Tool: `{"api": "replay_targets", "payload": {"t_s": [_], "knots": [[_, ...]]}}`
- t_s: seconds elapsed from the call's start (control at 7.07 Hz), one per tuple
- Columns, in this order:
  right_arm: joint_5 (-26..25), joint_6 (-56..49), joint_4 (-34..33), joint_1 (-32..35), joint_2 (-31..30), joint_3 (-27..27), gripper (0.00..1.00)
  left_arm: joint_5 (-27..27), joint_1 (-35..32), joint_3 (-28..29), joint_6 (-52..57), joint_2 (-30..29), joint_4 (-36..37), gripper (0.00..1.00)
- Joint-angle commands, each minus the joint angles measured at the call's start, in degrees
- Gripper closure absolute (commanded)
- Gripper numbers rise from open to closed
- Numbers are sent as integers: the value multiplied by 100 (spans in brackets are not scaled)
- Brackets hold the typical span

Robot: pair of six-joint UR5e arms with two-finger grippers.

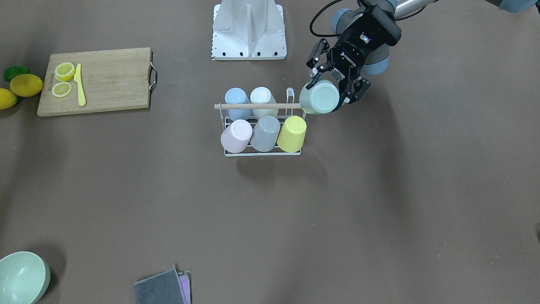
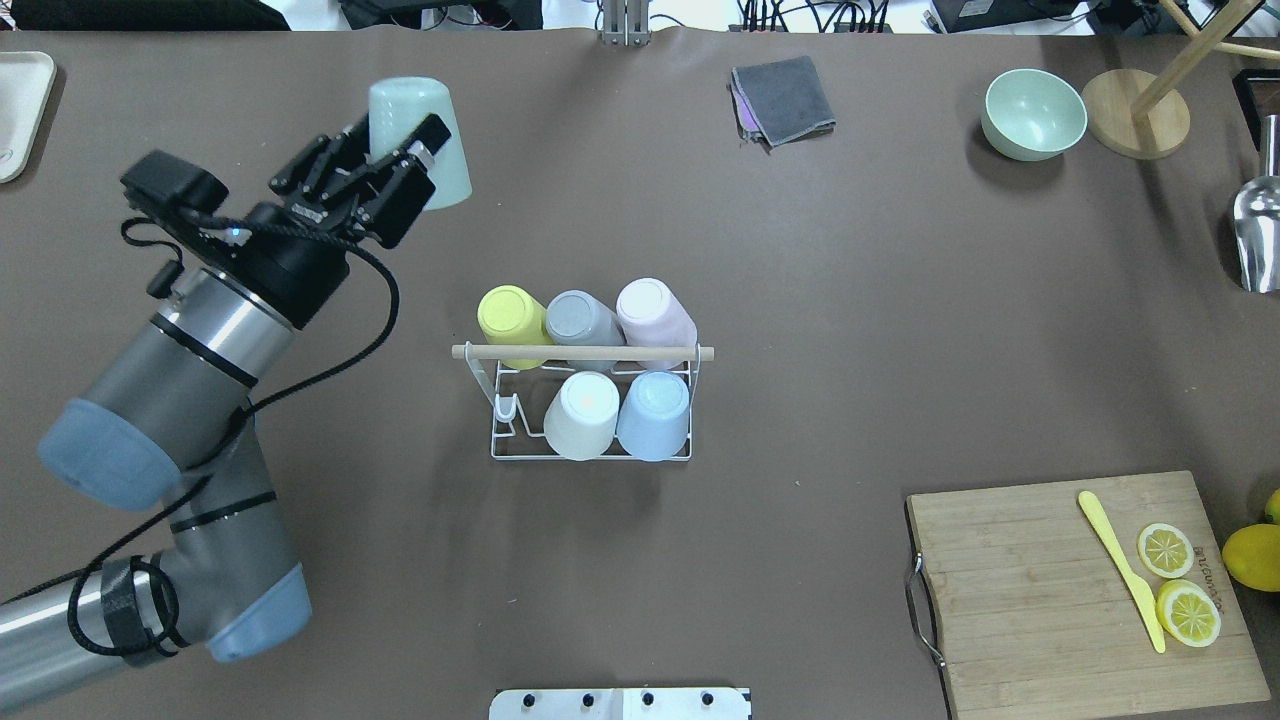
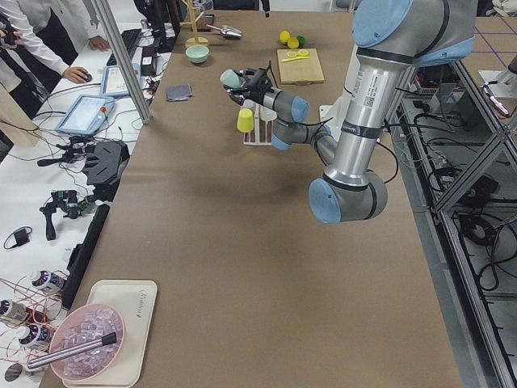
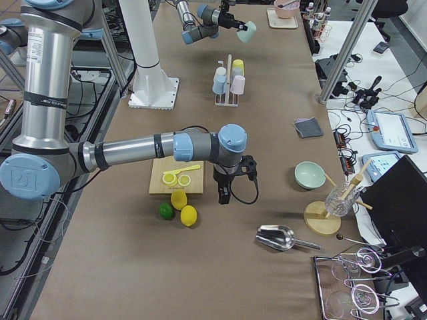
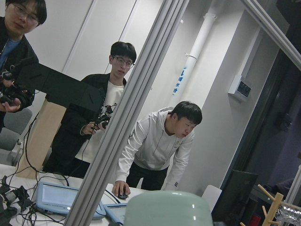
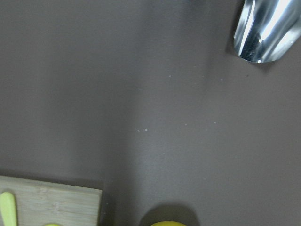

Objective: Place cup on cup holder

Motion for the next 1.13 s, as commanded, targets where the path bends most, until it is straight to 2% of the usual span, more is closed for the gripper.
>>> {"api": "replay_targets", "payload": {"t_s": [0.0, 0.14, 0.57, 0.99], "knots": [[-108, 587, 600, 3, -233, -224, 2, 566, 686, 41, 538, 17, -493, 100], [-56, 684, 610, 12, -382, -225, 2, 751, 976, 58, 907, 0, -758, 100], [42, 703, 610, 379, -506, -190, 2, 946, 1181, 111, 964, -9, -822, 100], [121, 659, 619, 671, -463, -155, 2, 946, 1155, 778, 972, -27, -1312, 100]]}}
